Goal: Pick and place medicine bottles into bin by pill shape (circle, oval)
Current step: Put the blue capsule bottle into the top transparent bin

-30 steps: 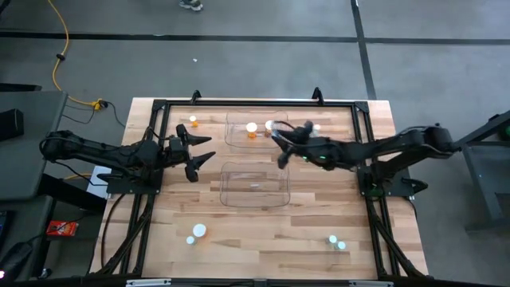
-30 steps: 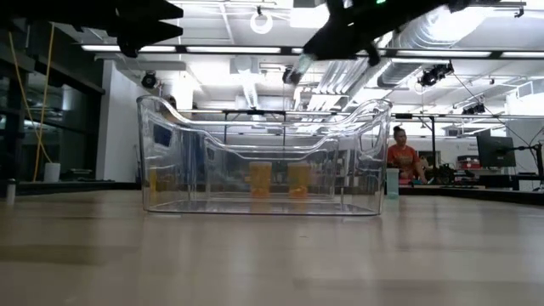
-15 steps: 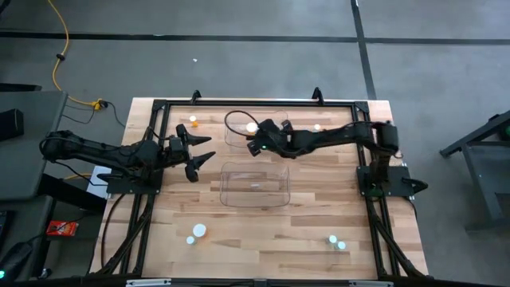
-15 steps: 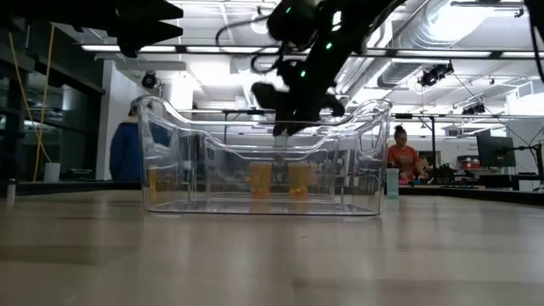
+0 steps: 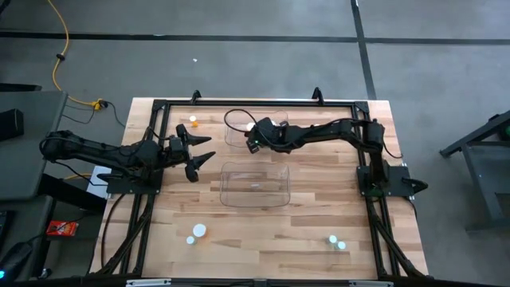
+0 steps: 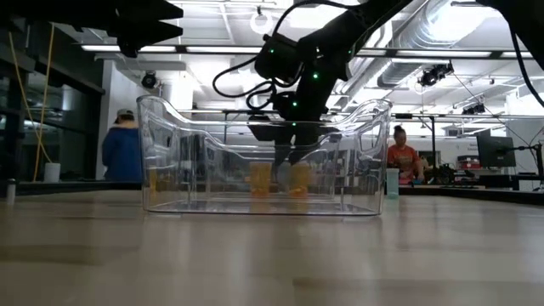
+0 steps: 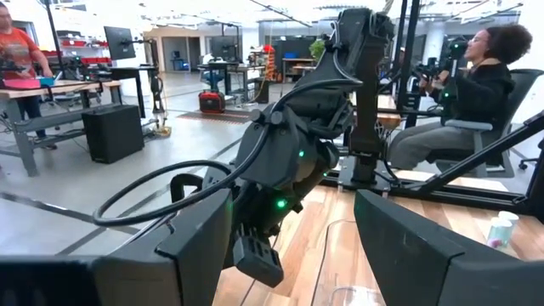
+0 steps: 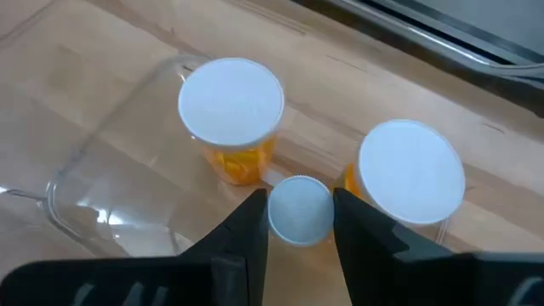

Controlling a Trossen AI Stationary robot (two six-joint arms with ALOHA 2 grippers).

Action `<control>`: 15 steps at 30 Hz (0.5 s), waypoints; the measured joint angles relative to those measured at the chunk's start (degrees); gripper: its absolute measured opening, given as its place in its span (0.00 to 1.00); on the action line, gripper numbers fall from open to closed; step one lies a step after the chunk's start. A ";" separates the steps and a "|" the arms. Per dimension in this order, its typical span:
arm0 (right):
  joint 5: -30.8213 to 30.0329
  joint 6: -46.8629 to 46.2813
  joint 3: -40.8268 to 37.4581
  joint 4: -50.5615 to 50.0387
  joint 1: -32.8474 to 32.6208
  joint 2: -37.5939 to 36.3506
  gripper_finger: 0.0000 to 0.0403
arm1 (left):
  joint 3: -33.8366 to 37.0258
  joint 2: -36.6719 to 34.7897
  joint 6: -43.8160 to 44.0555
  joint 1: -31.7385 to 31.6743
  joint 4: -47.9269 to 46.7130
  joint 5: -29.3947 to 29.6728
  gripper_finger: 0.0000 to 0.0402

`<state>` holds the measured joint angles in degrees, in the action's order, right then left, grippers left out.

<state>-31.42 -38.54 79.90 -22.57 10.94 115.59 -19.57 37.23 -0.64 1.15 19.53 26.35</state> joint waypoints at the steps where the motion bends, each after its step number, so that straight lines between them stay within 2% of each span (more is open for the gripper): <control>1: 0.04 0.04 0.00 0.02 -0.02 -0.02 0.25 | 0.00 0.00 0.00 0.00 -0.02 0.00 0.59; 15: 0.16 0.66 -0.08 0.09 -0.04 -0.02 0.29 | 0.00 0.00 0.00 0.00 0.00 -0.02 0.59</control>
<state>-31.26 -37.89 79.82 -22.48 10.90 115.57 -19.57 37.23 -0.64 1.15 19.53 26.33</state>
